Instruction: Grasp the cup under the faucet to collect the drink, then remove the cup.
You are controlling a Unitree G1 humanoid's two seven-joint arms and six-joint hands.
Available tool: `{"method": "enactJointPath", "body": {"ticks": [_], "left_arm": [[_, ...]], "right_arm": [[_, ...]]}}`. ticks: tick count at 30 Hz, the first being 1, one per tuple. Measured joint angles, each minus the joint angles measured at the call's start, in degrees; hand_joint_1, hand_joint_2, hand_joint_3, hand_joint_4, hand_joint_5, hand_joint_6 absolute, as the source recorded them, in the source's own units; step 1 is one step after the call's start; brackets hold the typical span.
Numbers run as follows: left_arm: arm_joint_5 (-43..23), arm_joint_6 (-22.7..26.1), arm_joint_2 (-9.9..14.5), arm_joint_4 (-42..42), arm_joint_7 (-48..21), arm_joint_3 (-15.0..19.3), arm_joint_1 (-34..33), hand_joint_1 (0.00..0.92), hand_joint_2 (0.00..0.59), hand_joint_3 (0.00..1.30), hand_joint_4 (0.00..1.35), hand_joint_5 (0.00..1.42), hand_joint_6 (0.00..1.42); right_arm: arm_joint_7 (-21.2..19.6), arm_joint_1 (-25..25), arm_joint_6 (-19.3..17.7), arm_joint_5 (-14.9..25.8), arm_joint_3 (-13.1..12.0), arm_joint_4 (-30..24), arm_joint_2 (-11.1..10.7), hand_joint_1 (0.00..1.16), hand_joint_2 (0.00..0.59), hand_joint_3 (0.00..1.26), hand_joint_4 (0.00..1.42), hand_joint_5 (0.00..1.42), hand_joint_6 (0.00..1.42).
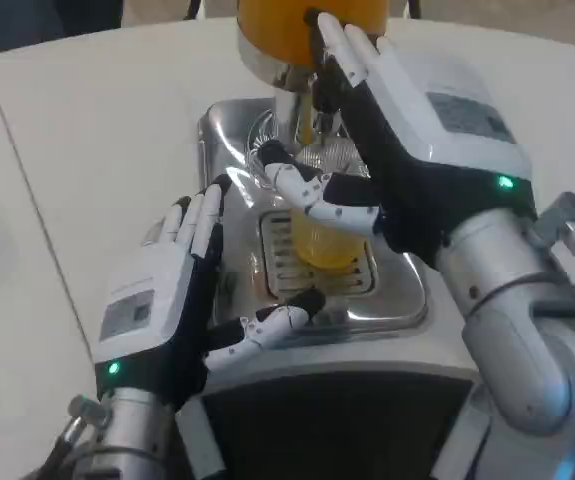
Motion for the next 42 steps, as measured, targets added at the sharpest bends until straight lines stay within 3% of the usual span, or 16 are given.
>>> {"method": "enactJointPath", "body": {"ticks": [4,6,9,12,19,23,27,30,34,42], "left_arm": [[-0.2,-0.1,-0.2,0.2,0.1,-0.5,-0.6,0.148,0.086,0.00,0.00,0.01,0.06],[-0.3,-0.1,-0.2,0.2,0.2,-0.9,-0.7,0.140,0.088,0.00,0.00,0.02,0.07],[-0.6,-0.1,-0.3,0.2,0.4,-1.0,-0.7,0.135,0.086,0.00,0.00,0.03,0.07],[-0.8,-0.1,-0.3,0.3,0.6,-1.2,-0.8,0.133,0.085,0.00,0.00,0.03,0.07],[-2.3,-0.5,-0.4,1.8,0.7,-1.8,-2.2,0.131,0.083,0.00,0.00,0.03,0.07],[-2.7,-0.6,-0.6,3.3,0.8,-2.0,-3.9,0.129,0.078,0.00,0.00,0.03,0.08],[-3.0,-0.8,-1.0,4.8,1.2,-2.1,-5.5,0.127,0.075,0.00,0.00,0.03,0.08],[-3.4,-1.4,-1.6,6.1,1.9,-2.4,-6.3,0.136,0.071,0.00,0.00,0.04,0.09],[-5.2,-1.7,-2.5,8.7,2.1,-2.4,-7.8,0.243,0.051,0.00,0.00,0.04,0.09],[-7.8,-4.1,-3.7,13.7,3.1,-2.7,-13.3,0.336,0.051,0.00,0.00,0.05,0.11]], "right_arm": [[-6.3,6.7,1.0,3.9,-2.2,-4.2,4.9,0.43,0.451,0.00,0.00,0.00,0.00],[-11.3,12.3,0.9,7.5,-3.1,-7.0,5.5,0.43,0.451,0.00,0.00,0.00,0.00],[-15.6,16.7,0.1,10.7,-4.4,-9.0,3.9,0.43,0.451,0.00,0.00,0.00,0.00],[-19.0,22.6,-4.4,12.7,-4.5,-11.4,1.7,0.43,0.452,0.00,0.00,0.00,0.00],[-18.8,28.1,-11.4,12.2,-5.6,-12.6,-5.8,0.47,0.441,0.00,0.00,0.00,0.00],[-16.0,30.0,-15.3,11.4,-7.1,-15.0,-9.8,0.52,0.439,0.00,0.00,0.00,0.01],[-13.5,31.4,-18.1,11.4,-8.1,-15.9,-12.3,0.52,0.437,0.00,0.00,0.00,0.02],[-10.9,31.3,-19.0,11.4,-8.0,-17.0,-12.2,0.53,0.438,0.00,0.00,0.00,0.02],[-8.6,31.3,-19.2,11.4,-8.4,-18.4,-11.2,0.53,0.438,0.00,0.00,0.00,0.02],[-8.5,39.0,-21.3,14.7,-12.3,-20.2,-12.0,0.53,0.428,0.00,0.00,0.00,0.02]]}}
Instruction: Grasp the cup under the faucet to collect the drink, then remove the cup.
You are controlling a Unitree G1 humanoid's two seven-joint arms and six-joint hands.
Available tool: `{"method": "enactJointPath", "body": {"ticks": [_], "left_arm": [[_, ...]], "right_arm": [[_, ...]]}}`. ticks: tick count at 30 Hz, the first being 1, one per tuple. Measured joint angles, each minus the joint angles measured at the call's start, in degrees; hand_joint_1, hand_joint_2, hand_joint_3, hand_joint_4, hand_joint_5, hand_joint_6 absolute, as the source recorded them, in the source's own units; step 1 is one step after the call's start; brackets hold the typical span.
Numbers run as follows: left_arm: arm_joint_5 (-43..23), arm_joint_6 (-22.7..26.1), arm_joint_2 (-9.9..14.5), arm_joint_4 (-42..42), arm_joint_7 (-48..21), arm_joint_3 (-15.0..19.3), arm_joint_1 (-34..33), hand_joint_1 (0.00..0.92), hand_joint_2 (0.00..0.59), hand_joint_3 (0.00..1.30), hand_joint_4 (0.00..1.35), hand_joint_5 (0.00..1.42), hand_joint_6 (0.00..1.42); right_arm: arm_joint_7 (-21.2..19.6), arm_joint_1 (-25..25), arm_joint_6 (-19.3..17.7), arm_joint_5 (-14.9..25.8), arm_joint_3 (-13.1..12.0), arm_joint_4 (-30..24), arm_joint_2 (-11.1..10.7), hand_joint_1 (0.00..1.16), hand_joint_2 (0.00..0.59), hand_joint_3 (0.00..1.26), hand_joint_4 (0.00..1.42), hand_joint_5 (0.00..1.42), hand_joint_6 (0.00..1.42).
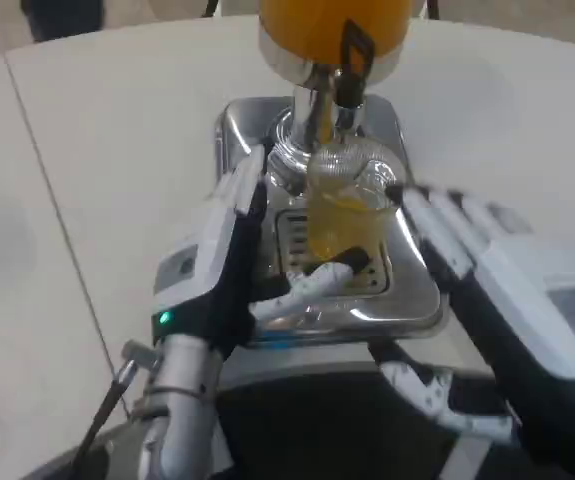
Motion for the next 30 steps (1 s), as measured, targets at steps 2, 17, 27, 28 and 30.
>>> {"method": "enactJointPath", "body": {"ticks": [2,17,27,28,30], "left_arm": [[-0.2,-0.5,-0.6,2.1,0.5,-0.6,-1.5,0.342,0.055,0.00,0.00,0.06,0.11],[-4.0,-4.9,-3.7,14.7,6.1,-1.3,-8.4,0.363,0.055,0.00,0.00,0.13,0.17],[-5.4,-8.0,-4.7,17.1,7.3,-1.8,-10.2,0.363,0.055,0.00,0.00,0.15,0.19],[-5.4,-8.2,-4.8,17.3,7.5,-2.0,-10.2,0.363,0.055,0.00,0.00,0.16,0.19],[-5.4,-8.5,-5.0,18.0,8.1,-2.2,-10.3,0.363,0.055,0.00,0.00,0.16,0.19]], "right_arm": [[-0.4,0.9,-0.4,0.7,-0.5,0.1,0.1,0.53,0.426,0.00,0.00,0.00,0.02],[-1.5,-1.6,-1.3,4.5,-4.9,5.0,-1.9,0.52,0.412,0.00,0.00,0.00,0.03],[0.5,-3.4,1.2,3.8,-4.4,5.3,-1.7,0.51,0.400,0.00,0.00,0.00,0.04],[0.9,-3.8,1.8,3.6,-4.1,5.3,-1.4,0.51,0.399,0.00,0.00,0.00,0.04],[1.1,-4.3,2.5,3.1,-3.8,5.3,-0.9,0.51,0.399,0.00,0.00,0.00,0.05]]}}
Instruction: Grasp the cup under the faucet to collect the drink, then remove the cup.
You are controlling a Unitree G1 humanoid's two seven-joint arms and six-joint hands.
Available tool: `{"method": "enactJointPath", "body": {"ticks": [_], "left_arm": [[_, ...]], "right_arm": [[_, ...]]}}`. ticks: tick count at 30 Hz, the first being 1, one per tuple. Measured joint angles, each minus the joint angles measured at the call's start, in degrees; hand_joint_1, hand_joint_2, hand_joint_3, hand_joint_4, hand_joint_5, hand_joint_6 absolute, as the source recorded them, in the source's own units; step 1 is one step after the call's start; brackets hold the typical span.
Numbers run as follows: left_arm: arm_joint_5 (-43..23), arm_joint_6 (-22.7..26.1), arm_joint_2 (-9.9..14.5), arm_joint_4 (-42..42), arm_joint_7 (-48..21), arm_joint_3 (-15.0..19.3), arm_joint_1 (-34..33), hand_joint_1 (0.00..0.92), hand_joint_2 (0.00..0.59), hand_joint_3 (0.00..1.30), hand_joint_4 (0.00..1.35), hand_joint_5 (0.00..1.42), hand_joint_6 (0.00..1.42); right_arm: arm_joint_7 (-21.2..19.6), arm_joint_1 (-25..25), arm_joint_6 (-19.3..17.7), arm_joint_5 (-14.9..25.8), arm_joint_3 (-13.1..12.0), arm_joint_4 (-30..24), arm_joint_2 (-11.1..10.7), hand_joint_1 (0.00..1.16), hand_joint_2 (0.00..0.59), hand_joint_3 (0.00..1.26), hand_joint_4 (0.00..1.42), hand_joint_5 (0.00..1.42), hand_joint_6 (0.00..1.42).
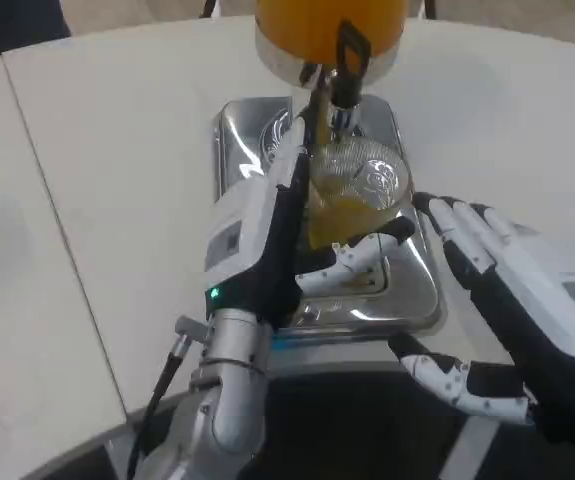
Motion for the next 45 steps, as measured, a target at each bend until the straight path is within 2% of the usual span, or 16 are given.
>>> {"method": "enactJointPath", "body": {"ticks": [9,13,16,17,19,21,24,27,29,32,34,36,45], "left_arm": [[-0.3,-0.9,-0.6,8.0,2.1,-0.4,-4.9,0.378,0.055,0.00,0.00,0.17,0.20],[-0.4,-1.3,-0.9,9.6,3.2,-0.7,-5.5,0.392,0.056,0.00,0.00,0.21,0.27],[-0.4,-1.2,-1.0,10.2,3.6,-1.1,-6.1,0.420,0.055,0.00,0.00,0.29,0.38],[-0.4,-1.2,-1.0,10.4,3.9,-1.3,-6.2,0.431,0.057,0.00,0.01,0.33,0.45],[-0.3,-1.1,-1.2,10.6,4.5,-1.5,-6.4,0.461,0.056,0.03,0.09,0.47,0.69],[0.0,-1.1,-1.6,11.2,5.4,-1.8,-6.6,0.489,0.053,0.09,0.17,0.59,0.83],[0.9,0.0,-2.2,12.4,7.9,-2.7,-7.4,0.492,0.053,0.27,0.37,0.78,1.05],[1.3,0.6,-3.6,13.8,10.3,-3.1,-8.1,0.487,0.042,0.49,0.66,1.01,1.28],[1.5,1.1,-4.4,15.2,12.7,-3.2,-8.9,0.494,0.032,0.69,0.87,1.18,1.41],[1.8,1.0,-6.3,17.9,14.6,-3.9,-9.0,0.500,0.038,0.94,1.18,1.38,1.42],[1.6,0.3,-7.4,19.5,17.4,-3.7,-9.3,0.514,0.039,1.03,1.23,1.42,1.42],[1.2,-1.2,-7.8,21.2,19.7,-3.1,-9.3,0.536,0.042,1.07,1.20,1.42,1.42],[-0.8,-5.1,-7.2,23.3,21.7,-1.1,-9.4,0.590,0.041,1.12,1.09,1.42,1.42]], "right_arm": [[0.8,-2.3,2.8,-1.5,1.5,1.5,1.5,0.51,0.393,0.00,0.00,0.00,0.05],[0.9,-3.7,4.1,-1.8,1.7,2.3,1.9,0.51,0.390,0.00,0.00,0.00,0.05],[1.0,-4.4,5.4,-1.8,1.7,3.0,2.2,0.51,0.390,0.00,0.00,0.00,0.05],[1.1,-4.5,5.8,-1.8,1.6,3.3,2.2,0.51,0.391,0.00,0.00,0.00,0.05],[1.4,-4.6,6.7,-1.8,1.6,3.9,2.2,0.51,0.391,0.00,0.00,0.00,0.05],[1.6,-4.7,7.2,-1.9,1.5,3.9,2.2,0.51,0.392,0.00,0.00,0.00,0.05],[2.4,-5.1,8.5,-2.1,1.0,3.9,2.1,0.51,0.389,0.00,0.00,0.00,0.06],[2.8,-5.2,8.9,-2.7,0.9,3.9,1.9,0.50,0.391,0.00,0.00,0.00,0.06],[3.1,-5.5,9.4,-3.0,0.7,4.0,1.9,0.50,0.393,0.00,0.00,0.00,0.06],[3.8,-5.7,9.8,-3.4,0.7,4.0,1.9,0.50,0.394,0.00,0.00,0.00,0.06],[4.4,-5.7,10.1,-4.4,0.9,4.0,1.9,0.50,0.394,0.00,0.00,0.00,0.06],[4.7,-5.8,10.3,-4.6,1.3,4.0,2.0,0.49,0.395,0.00,0.00,0.00,0.06],[5.2,-8.7,10.5,-4.0,2.2,7.7,2.0,0.49,0.403,0.00,0.00,0.00,0.06]]}}
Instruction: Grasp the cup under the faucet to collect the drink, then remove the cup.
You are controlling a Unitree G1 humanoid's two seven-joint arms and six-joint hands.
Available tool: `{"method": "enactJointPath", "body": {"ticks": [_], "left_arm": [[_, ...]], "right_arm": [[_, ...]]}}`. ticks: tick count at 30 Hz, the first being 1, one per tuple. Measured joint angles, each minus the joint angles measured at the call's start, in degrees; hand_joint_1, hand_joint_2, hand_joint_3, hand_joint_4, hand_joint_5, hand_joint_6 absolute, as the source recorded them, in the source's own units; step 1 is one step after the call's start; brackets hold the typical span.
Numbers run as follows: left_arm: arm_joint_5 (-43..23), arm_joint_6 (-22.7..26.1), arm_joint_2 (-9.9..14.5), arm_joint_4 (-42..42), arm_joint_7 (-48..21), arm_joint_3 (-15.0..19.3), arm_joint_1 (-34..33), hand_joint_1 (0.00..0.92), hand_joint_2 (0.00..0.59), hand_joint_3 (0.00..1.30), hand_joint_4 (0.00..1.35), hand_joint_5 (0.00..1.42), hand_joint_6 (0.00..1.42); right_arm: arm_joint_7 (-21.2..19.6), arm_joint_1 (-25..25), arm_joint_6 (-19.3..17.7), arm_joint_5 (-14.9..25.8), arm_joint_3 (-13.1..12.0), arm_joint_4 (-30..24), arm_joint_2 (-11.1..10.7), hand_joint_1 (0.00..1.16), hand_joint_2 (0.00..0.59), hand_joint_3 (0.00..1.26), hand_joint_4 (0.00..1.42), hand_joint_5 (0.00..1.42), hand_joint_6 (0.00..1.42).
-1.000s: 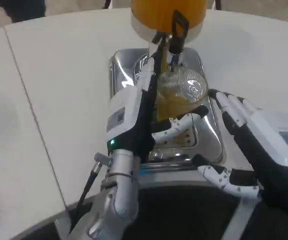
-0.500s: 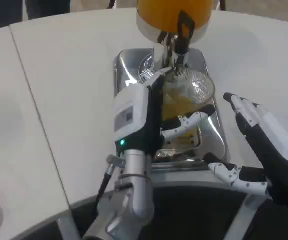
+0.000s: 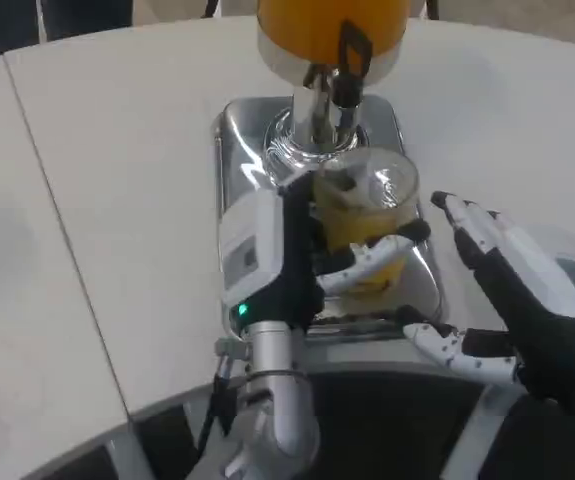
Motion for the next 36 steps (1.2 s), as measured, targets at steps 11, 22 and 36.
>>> {"method": "enactJointPath", "body": {"ticks": [11,22,36], "left_arm": [[-0.5,-2.4,4.7,-1.6,-0.4,1.9,1.5,0.597,0.036,1.13,1.05,1.42,1.42],[-0.4,-2.3,10.5,-10.8,-2.6,4.3,5.9,0.582,0.032,1.15,1.03,1.42,1.42],[-0.2,-1.1,15.5,-18.2,-5.2,8.0,10.9,0.576,0.028,1.15,1.03,1.42,1.42]], "right_arm": [[-1.8,-0.3,0.0,2.1,1.2,1.0,0.3,0.49,0.408,0.00,0.00,0.00,0.06],[-2.9,3.0,-3.8,2.8,1.2,-1.7,-3.1,0.51,0.409,0.00,0.00,0.00,0.06],[-4.8,10.1,-7.5,0.6,0.4,-6.3,-3.9,0.52,0.413,0.00,0.00,0.00,0.06]]}}
